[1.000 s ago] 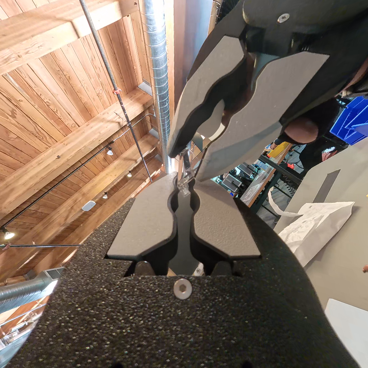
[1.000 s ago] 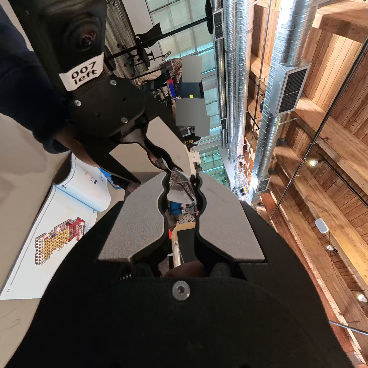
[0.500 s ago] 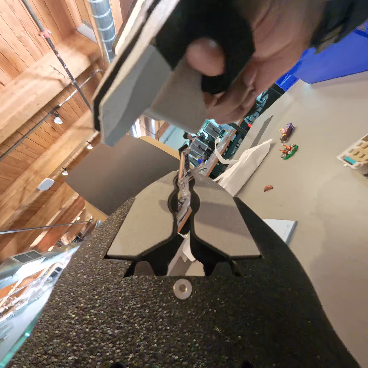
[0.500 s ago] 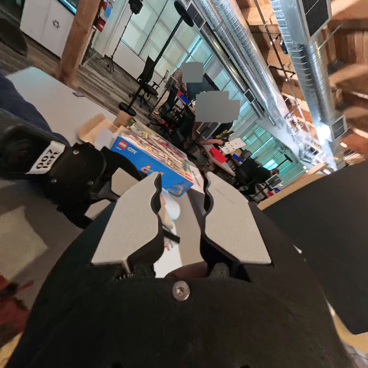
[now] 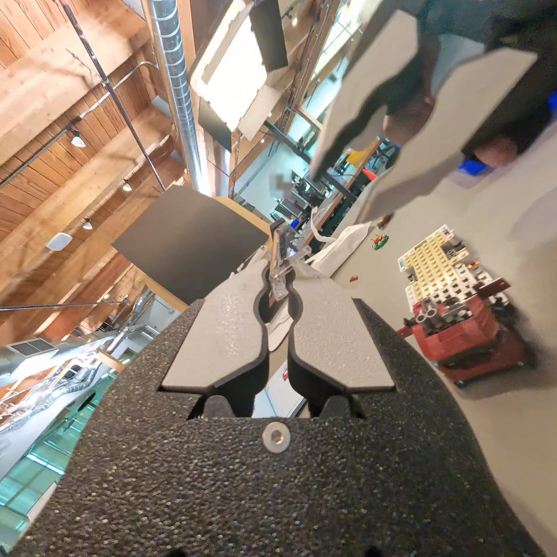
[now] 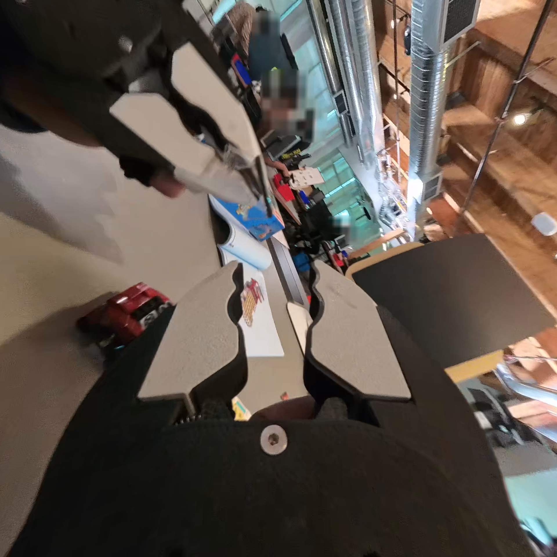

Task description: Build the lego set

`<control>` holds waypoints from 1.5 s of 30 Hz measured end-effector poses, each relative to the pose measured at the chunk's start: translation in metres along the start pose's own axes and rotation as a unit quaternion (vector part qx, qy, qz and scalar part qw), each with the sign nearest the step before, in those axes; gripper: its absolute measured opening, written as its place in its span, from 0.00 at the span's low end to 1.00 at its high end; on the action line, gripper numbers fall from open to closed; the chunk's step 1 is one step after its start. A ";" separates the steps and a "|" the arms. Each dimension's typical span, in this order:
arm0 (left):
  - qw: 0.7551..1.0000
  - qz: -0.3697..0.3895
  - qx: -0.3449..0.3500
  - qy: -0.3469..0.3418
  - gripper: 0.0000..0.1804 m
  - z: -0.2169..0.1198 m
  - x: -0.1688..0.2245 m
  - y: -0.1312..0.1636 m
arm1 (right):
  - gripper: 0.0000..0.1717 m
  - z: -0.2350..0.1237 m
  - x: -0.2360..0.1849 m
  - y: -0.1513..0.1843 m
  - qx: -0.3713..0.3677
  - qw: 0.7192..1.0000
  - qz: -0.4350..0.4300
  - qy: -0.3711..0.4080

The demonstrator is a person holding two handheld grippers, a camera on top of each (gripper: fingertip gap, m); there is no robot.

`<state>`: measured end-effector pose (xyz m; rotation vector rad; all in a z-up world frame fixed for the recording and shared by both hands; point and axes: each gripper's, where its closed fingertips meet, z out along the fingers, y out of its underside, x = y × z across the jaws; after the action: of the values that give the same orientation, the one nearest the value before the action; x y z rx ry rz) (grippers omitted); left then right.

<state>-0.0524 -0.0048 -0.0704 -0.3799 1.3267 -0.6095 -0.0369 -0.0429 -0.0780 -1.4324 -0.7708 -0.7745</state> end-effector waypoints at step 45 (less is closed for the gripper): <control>0.986 0.117 -0.106 0.045 0.04 -0.022 0.055 0.023 | 0.25 -0.016 -0.076 0.006 -0.058 0.988 0.135 -0.049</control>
<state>-0.0628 -0.0186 -0.1315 -0.3652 1.5033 -0.2927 -0.0732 -0.0585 -0.1446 -1.6492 -0.5956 -0.5498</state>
